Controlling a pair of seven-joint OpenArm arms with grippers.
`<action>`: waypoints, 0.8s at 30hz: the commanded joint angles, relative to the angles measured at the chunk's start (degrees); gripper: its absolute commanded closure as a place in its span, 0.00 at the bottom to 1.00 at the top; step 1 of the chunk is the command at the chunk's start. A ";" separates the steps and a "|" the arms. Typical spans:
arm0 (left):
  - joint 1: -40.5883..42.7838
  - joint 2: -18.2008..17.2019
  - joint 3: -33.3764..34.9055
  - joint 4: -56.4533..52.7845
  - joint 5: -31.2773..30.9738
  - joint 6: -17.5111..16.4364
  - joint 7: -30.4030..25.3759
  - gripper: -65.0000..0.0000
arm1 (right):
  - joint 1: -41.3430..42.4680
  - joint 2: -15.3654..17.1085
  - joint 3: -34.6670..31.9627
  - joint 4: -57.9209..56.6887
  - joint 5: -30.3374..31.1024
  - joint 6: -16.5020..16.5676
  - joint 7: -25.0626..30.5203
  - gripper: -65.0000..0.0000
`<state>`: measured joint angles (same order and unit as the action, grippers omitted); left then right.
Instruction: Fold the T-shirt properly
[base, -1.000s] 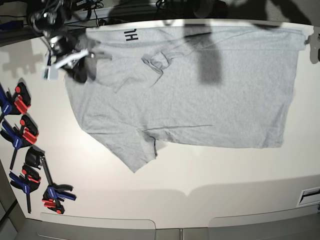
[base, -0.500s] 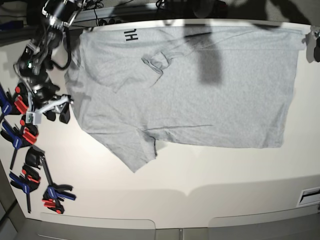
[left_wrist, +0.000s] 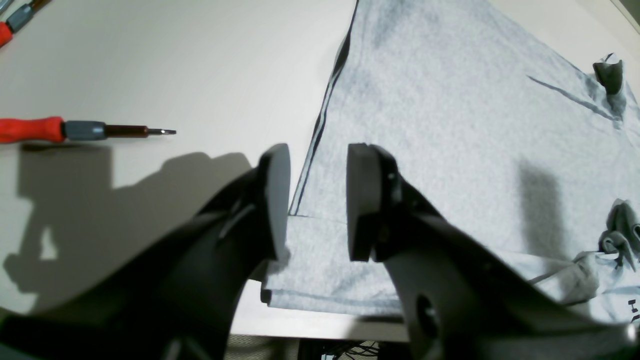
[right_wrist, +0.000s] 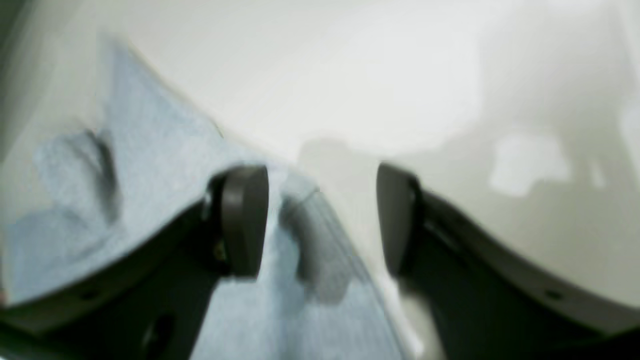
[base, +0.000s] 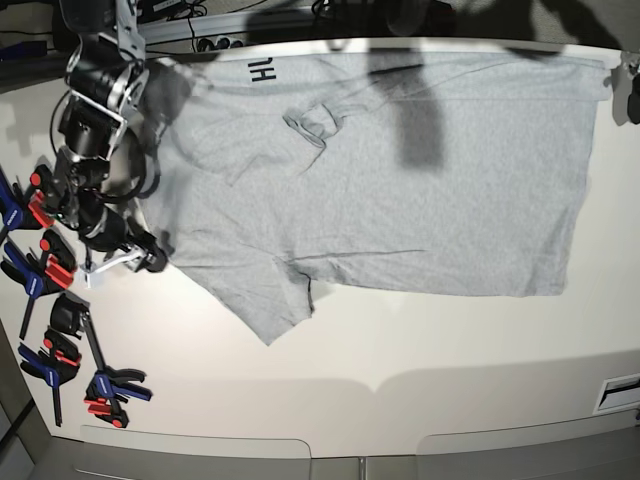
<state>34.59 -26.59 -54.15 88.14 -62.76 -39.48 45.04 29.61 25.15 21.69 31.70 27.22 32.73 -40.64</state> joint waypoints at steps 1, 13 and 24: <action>0.35 -1.18 -0.61 0.76 -1.16 -0.52 -1.18 0.73 | 1.81 0.63 -1.31 -0.55 -0.46 0.17 -0.66 0.49; 0.35 -1.18 -0.61 0.76 -1.16 -0.52 -1.38 0.73 | 1.68 -0.85 -6.08 -1.09 1.70 0.09 -7.26 0.49; 0.35 -1.18 -0.61 0.76 -1.14 -0.52 -1.11 0.73 | 1.70 -0.20 -6.08 -1.07 -6.64 0.04 -2.93 0.49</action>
<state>34.61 -26.52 -54.15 88.14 -62.76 -39.48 45.04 30.81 23.97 15.84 30.55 23.81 34.57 -41.39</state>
